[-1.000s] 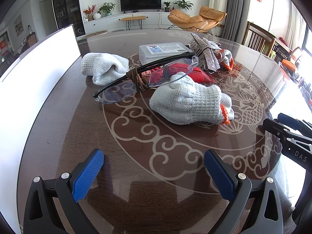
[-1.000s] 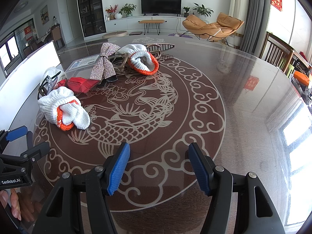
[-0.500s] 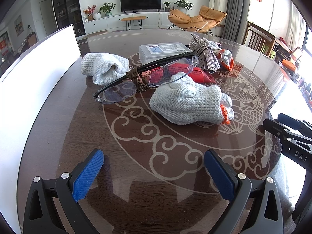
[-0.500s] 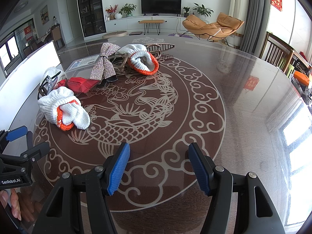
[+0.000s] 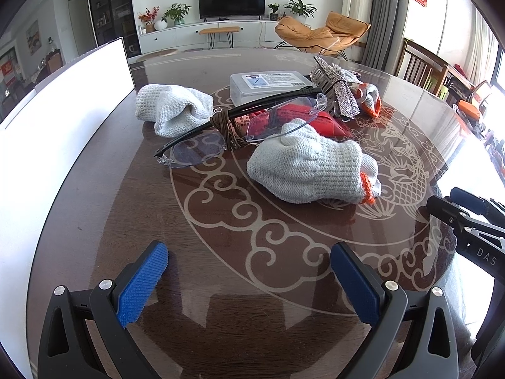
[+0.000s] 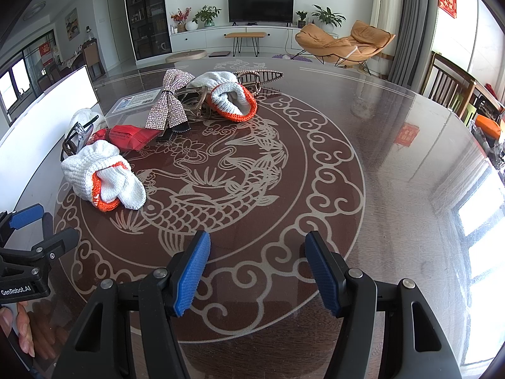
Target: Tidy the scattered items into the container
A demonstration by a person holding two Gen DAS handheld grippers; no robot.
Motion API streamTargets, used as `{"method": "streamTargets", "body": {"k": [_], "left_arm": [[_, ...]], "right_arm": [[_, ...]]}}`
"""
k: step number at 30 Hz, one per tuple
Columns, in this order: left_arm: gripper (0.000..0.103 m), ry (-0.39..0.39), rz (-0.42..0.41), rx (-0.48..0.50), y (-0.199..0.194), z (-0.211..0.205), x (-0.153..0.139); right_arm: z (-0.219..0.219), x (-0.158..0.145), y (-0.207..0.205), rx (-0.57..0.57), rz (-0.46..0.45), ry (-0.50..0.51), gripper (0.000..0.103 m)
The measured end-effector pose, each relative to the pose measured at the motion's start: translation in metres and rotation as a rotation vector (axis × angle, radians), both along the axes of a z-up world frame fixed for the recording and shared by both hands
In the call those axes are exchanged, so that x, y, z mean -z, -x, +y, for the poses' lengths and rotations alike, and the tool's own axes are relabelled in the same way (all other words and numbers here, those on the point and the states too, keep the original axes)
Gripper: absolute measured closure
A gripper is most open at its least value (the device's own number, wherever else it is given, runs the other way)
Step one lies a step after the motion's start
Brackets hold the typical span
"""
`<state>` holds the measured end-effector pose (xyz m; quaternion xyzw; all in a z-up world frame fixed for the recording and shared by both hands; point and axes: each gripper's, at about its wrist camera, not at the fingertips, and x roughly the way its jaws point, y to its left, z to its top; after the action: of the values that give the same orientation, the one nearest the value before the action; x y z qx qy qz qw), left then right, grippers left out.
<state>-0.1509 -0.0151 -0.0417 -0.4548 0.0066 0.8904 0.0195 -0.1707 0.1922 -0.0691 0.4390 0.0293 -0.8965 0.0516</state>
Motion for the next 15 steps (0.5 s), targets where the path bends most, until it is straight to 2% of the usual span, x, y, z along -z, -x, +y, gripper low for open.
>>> {"method": "streamTargets", "body": {"k": [15], "left_arm": [[0.0, 0.008, -0.001, -0.013, -0.0005, -0.0008, 0.0004]], "right_arm": [[0.0001, 0.0, 0.0, 0.0, 0.0, 0.0, 0.039]]}}
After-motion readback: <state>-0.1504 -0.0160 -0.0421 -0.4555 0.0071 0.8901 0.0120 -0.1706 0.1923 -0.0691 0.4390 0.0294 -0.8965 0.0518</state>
